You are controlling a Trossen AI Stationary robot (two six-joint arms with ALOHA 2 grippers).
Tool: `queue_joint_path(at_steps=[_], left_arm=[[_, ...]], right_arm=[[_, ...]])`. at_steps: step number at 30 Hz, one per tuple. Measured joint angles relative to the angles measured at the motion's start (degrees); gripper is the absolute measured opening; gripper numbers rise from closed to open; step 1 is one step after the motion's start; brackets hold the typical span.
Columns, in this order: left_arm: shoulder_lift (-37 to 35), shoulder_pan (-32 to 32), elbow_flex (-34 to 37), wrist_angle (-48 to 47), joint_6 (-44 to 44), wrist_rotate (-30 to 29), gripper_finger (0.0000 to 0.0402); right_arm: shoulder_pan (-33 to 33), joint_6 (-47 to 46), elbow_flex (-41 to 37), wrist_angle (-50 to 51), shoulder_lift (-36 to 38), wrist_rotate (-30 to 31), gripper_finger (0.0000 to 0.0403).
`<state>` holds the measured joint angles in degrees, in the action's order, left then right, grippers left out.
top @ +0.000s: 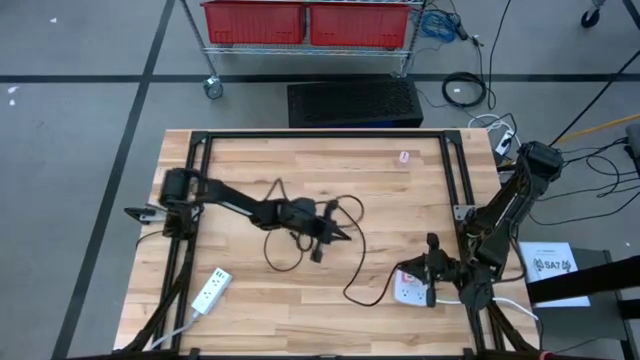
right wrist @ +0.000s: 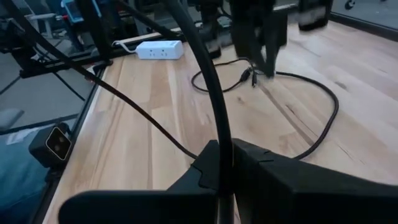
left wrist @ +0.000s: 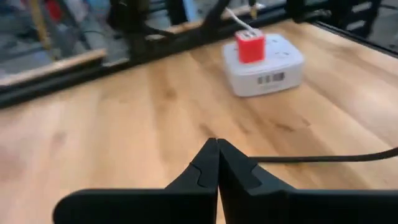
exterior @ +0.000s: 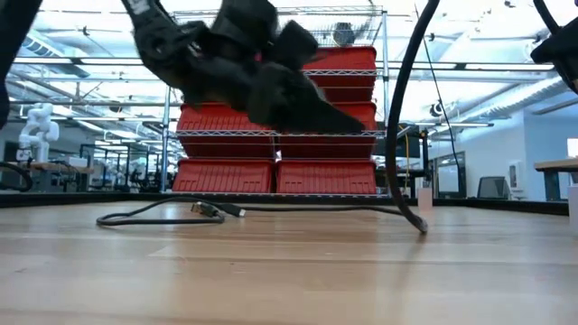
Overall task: Insert USB
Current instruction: Insert the top black USB cable into the red charger adapter
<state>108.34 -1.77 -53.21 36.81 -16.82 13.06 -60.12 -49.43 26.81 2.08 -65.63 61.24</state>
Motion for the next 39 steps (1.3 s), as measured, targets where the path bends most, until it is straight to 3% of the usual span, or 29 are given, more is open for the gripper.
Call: queue_joint_path(at_steps=[10,22,34,39], left_arm=[[12.14,-2.8,-13.56,-0.34,-0.01,4.67,0.0003],[17.78,-4.94,-23.69,-4.91,-0.04,7.13,0.0002],[17.89,-4.69,-25.64,-7.79,1.85,8.1,0.0002],[17.31,-3.84,-25.59,-7.92,5.09,9.0,0.0002]], right_arm=[[0.0,2.61,0.02,-0.56,1.6,0.28,0.0],[0.04,3.5,0.02,-0.58,1.6,0.47,0.0],[-1.94,3.14,0.04,0.61,1.58,1.51,0.0],[-3.49,-3.24,0.04,4.02,0.52,1.68,0.0]])
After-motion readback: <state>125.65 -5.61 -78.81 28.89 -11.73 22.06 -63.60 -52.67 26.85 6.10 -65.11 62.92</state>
